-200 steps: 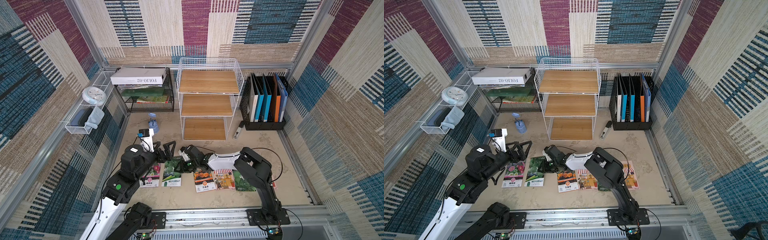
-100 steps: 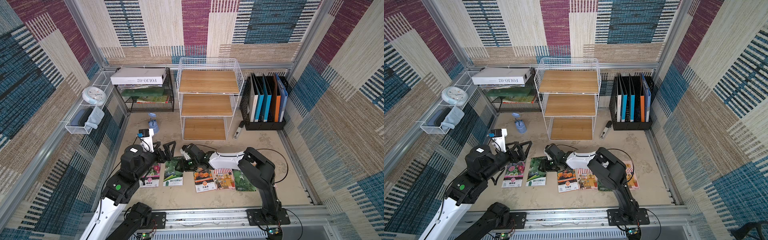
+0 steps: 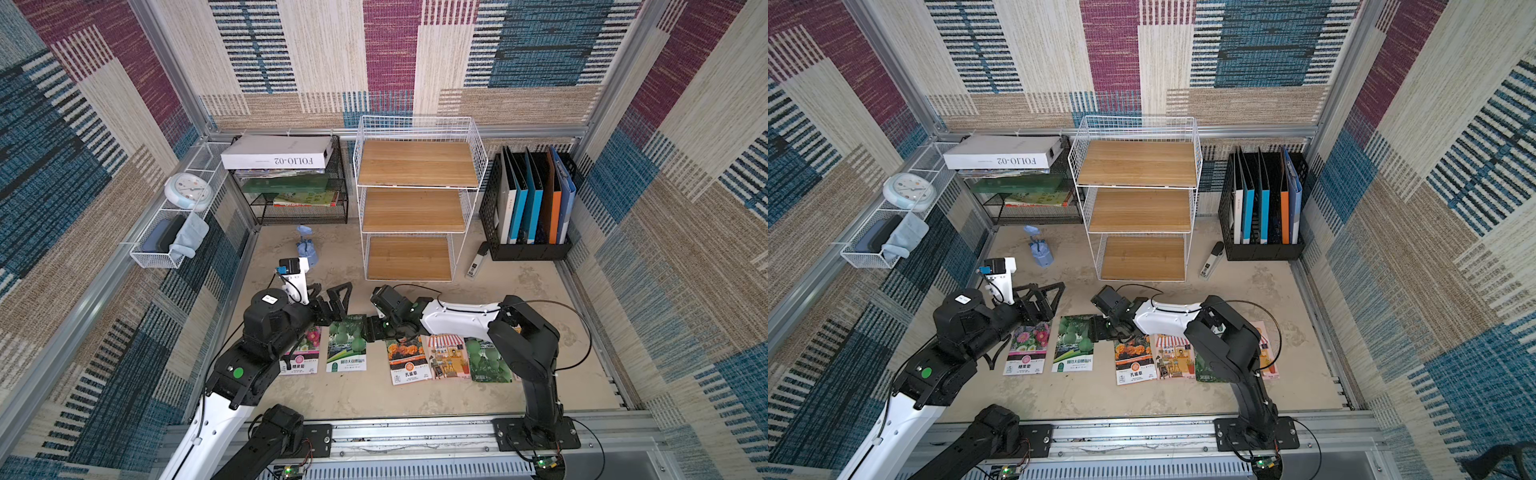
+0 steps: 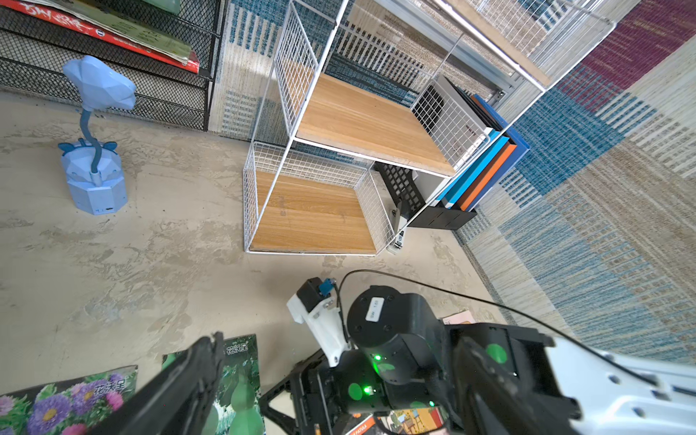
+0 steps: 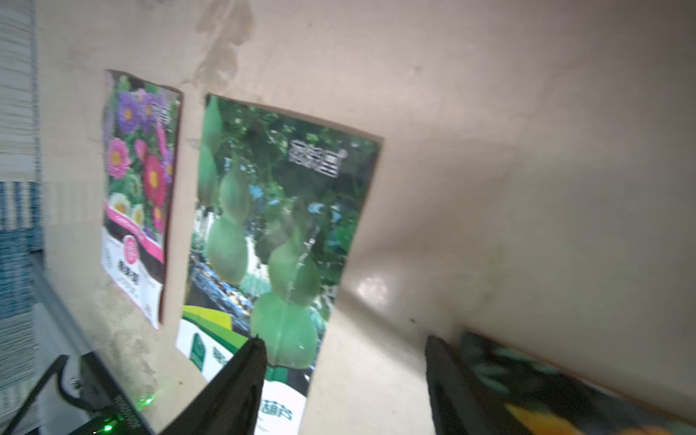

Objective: Take the seed bag off the shelf
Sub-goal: Place the seed packet at the center of the board, then reset both arms

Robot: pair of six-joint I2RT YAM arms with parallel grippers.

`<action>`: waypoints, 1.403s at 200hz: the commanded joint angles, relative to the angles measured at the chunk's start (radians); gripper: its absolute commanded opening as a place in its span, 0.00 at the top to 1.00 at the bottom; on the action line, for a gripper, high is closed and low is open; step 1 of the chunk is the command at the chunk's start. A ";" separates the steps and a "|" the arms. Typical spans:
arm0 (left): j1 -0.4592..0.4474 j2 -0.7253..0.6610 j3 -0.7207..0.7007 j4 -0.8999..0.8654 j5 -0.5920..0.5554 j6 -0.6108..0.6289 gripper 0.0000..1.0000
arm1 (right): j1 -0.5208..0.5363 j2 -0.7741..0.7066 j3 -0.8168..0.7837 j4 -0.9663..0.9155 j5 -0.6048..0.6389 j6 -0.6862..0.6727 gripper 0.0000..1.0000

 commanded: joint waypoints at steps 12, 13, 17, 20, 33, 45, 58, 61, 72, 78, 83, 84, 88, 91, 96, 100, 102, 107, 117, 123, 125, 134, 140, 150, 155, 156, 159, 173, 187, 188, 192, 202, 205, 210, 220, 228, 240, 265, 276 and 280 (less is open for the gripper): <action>0.010 0.049 -0.003 0.012 -0.184 0.119 0.01 | -0.007 -0.090 0.087 -0.171 0.208 -0.124 0.27; 0.011 0.052 -0.001 0.013 -0.191 0.122 0.01 | -0.007 -0.092 0.090 -0.174 0.214 -0.127 0.27; 0.015 0.066 0.001 0.018 -0.209 0.133 0.01 | -0.010 -0.104 0.101 -0.183 0.242 -0.142 0.27; 0.020 0.074 0.005 0.023 -0.220 0.139 0.01 | -0.013 -0.115 0.107 -0.189 0.263 -0.149 0.27; 0.046 0.113 0.023 0.045 -0.244 0.173 0.02 | -0.034 -0.177 0.119 -0.177 0.305 -0.217 0.27; 0.075 0.136 0.039 0.056 -0.282 0.188 0.03 | -0.057 -0.239 0.105 -0.132 0.292 -0.285 0.27; 0.111 0.137 0.030 0.092 -0.338 0.203 0.03 | -0.090 -0.311 0.072 -0.085 0.273 -0.331 0.27; 0.119 0.136 0.022 0.105 -0.350 0.205 0.03 | -0.098 -0.329 0.059 -0.074 0.270 -0.342 0.27; 0.156 0.122 -0.023 0.169 -0.393 0.218 0.04 | -0.126 -0.394 0.005 -0.038 0.283 -0.371 0.27; 0.180 0.115 -0.057 0.210 -0.406 0.223 0.05 | -0.145 -0.432 -0.029 -0.023 0.297 -0.386 0.27; 0.200 0.109 -0.087 0.247 -0.412 0.224 0.05 | -0.162 -0.464 -0.062 -0.012 0.312 -0.399 0.27; 0.203 0.108 -0.096 0.254 -0.414 0.224 0.06 | -0.165 -0.470 -0.068 -0.009 0.316 -0.401 0.27; 0.218 0.106 -0.121 0.282 -0.419 0.224 0.06 | -0.181 -0.496 -0.095 0.002 0.329 -0.411 0.27; 0.229 0.106 -0.138 0.302 -0.420 0.225 0.07 | -0.192 -0.518 -0.121 0.011 0.342 -0.419 0.27; 0.244 0.107 -0.169 0.330 -0.413 0.231 0.09 | -0.211 -0.551 -0.158 0.029 0.358 -0.431 0.27; 0.253 0.111 -0.190 0.352 -0.400 0.243 0.11 | -0.231 -0.579 -0.193 0.045 0.367 -0.445 0.27; 0.256 0.113 -0.202 0.362 -0.395 0.250 0.12 | -0.239 -0.595 -0.209 0.053 0.369 -0.453 0.27; 0.258 0.123 -0.224 0.382 -0.391 0.266 0.14 | -0.263 -0.630 -0.254 0.078 0.370 -0.477 0.27; 0.258 0.152 -0.264 0.414 -0.409 0.275 0.16 | -0.303 -0.696 -0.337 0.125 0.369 -0.526 0.27; 0.258 0.173 -0.288 0.439 -0.428 0.277 0.17 | -0.325 -0.730 -0.381 0.144 0.369 -0.550 0.26; 0.258 0.181 -0.296 0.452 -0.433 0.280 0.17 | -0.328 -0.740 -0.395 0.151 0.369 -0.558 0.26; 0.258 0.213 -0.341 0.518 -0.460 0.298 0.17 | -0.360 -0.787 -0.451 0.175 0.370 -0.583 0.26; 0.259 0.236 -0.367 0.561 -0.482 0.311 0.17 | -0.379 -0.815 -0.484 0.193 0.368 -0.600 0.26; 0.259 0.272 -0.412 0.636 -0.496 0.341 0.17 | -0.411 -0.862 -0.535 0.222 0.362 -0.627 0.26; 0.259 0.288 -0.436 0.680 -0.495 0.355 0.16 | -0.425 -0.883 -0.560 0.237 0.361 -0.640 0.26; 0.259 0.290 -0.440 0.690 -0.495 0.357 0.16 | -0.427 -0.886 -0.564 0.241 0.361 -0.642 0.26; 0.259 0.299 -0.455 0.713 -0.494 0.362 0.16 | -0.436 -0.901 -0.578 0.252 0.362 -0.649 0.26; 0.261 0.343 -0.515 0.840 -0.490 0.376 0.14 | -0.482 -0.957 -0.640 0.305 0.359 -0.671 0.25; 0.273 0.408 -0.548 0.931 -0.473 0.383 0.12 | -0.540 -1.006 -0.698 0.353 0.353 -0.678 0.25; 0.274 0.414 -0.549 0.937 -0.471 0.383 0.12 | -0.545 -1.008 -0.701 0.357 0.353 -0.678 0.25; 0.279 0.435 -0.553 0.952 -0.463 0.386 0.11 | -0.564 -1.022 -0.716 0.370 0.349 -0.680 0.25; 0.290 0.491 -0.557 0.988 -0.429 0.394 0.10 | -0.609 -1.051 -0.757 0.405 0.335 -0.685 0.25; 0.292 0.510 -0.558 1.000 -0.420 0.396 0.10 | -0.623 -1.060 -0.768 0.415 0.332 -0.687 0.25; 0.297 0.540 -0.559 1.020 -0.405 0.397 0.10 | -0.643 -1.075 -0.788 0.432 0.325 -0.688 0.24; 0.301 0.567 -0.547 1.057 -0.392 0.398 0.09 | -0.685 -1.100 -0.829 0.470 0.305 -0.691 0.24; 0.310 0.579 -0.537 1.060 -0.352 0.411 0.09 | -0.711 -1.120 -0.862 0.500 0.299 -0.692 0.24; 0.321 0.600 -0.530 1.076 -0.342 0.425 0.09 | -0.738 -1.152 -0.917 0.580 0.300 -0.699 0.24; 0.368 0.676 -0.602 1.286 -0.300 0.410 0.08 | -0.771 -1.218 -1.040 0.737 0.310 -0.723 0.24; 0.385 0.741 -0.628 1.384 -0.299 0.388 0.08 | -0.785 -1.234 -1.085 0.800 0.318 -0.735 0.24; 0.390 0.769 -0.630 1.412 -0.295 0.385 0.08 | -0.792 -1.237 -1.099 0.822 0.321 -0.738 0.25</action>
